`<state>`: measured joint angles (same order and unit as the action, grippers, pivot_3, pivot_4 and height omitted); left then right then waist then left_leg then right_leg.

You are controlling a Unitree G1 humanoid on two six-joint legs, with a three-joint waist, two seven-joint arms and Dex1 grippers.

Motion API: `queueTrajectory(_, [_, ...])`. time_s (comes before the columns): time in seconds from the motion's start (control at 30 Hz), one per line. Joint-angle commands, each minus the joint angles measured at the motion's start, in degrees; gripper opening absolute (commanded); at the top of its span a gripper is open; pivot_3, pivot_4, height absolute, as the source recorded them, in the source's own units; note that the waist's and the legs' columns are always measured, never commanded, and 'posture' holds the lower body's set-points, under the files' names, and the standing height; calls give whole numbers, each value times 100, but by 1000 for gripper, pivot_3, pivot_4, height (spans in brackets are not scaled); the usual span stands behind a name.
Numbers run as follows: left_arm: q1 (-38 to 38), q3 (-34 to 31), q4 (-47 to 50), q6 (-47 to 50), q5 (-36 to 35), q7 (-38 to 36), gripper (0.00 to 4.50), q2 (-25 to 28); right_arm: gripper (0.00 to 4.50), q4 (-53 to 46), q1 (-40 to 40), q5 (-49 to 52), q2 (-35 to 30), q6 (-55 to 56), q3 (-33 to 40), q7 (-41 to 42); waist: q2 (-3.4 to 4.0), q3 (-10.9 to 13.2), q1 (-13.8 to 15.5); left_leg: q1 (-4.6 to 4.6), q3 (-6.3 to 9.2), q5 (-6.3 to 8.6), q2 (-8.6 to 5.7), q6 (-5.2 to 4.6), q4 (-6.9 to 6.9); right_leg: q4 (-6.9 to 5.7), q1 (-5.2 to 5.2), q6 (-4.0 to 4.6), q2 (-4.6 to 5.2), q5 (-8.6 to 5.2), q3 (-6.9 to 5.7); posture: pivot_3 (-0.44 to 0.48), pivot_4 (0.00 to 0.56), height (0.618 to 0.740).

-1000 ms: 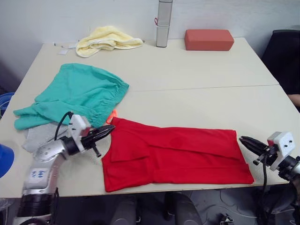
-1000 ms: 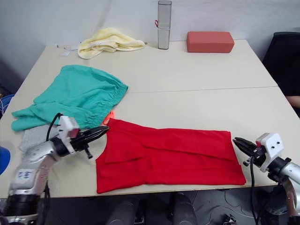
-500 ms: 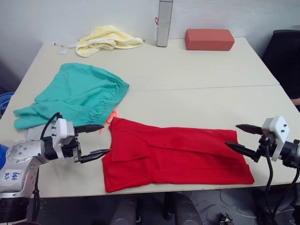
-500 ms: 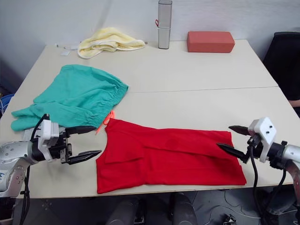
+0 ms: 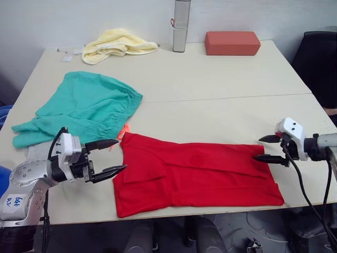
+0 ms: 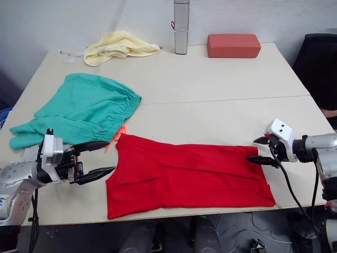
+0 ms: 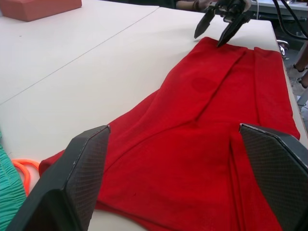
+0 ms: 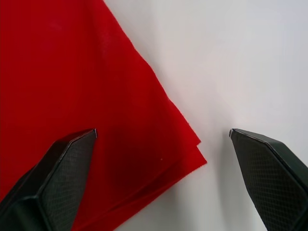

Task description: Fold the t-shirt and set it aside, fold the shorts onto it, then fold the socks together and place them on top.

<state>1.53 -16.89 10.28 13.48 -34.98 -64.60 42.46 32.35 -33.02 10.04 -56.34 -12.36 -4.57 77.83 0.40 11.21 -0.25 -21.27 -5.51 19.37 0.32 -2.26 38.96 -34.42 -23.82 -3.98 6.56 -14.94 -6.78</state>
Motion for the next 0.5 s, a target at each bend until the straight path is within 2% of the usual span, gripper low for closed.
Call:
queueTrajectory(0.03, [-51, -124, 47, -136, -28, -62, 4488, 13, 4500, 162, -252, -154, 45, 75, -118, 295, 0, 0, 0, 0, 0, 0, 0, 0, 0, -1, 0, 0, 0, 0, 0, 0, 150, 740])
queueTrajectory(0.2, [-93, -128, 80, -140, -34, -50, 4488, 3, 4500, 323, -474, -397, 110, 8, -309, 460, 0, 0, 0, 1, 0, 2, 0, 6, 1, -2, -1, 0, 0, 0, 1, 0, 150, 740])
queueTrajectory(0.23, [-103, -130, 97, -132, -39, -39, 4500, -3, 4321, 356, -494, -455, 112, -7, -347, 470, 0, 0, 1, 0, 0, 5, 0, 12, 1, -2, -1, 0, 0, 0, 1, 0, 150, 740])
queueTrajectory(0.3, [-123, -134, 121, -125, -49, -29, 4500, -8, 3918, 407, -520, -504, 140, 30, -362, 494, 0, 0, 1, 0, 1, 7, 0, 15, 1, -2, -1, 0, 0, 0, 1, 0, 150, 740])
queueTrajectory(0.5, [-156, -87, 195, -80, -105, -86, 4500, 5, 1947, 542, -669, -726, 184, 291, -494, 542, 0, 0, 0, 1, 0, 9, 0, 21, 1, -3, -1, 0, 0, 0, 0, 0, 150, 740])
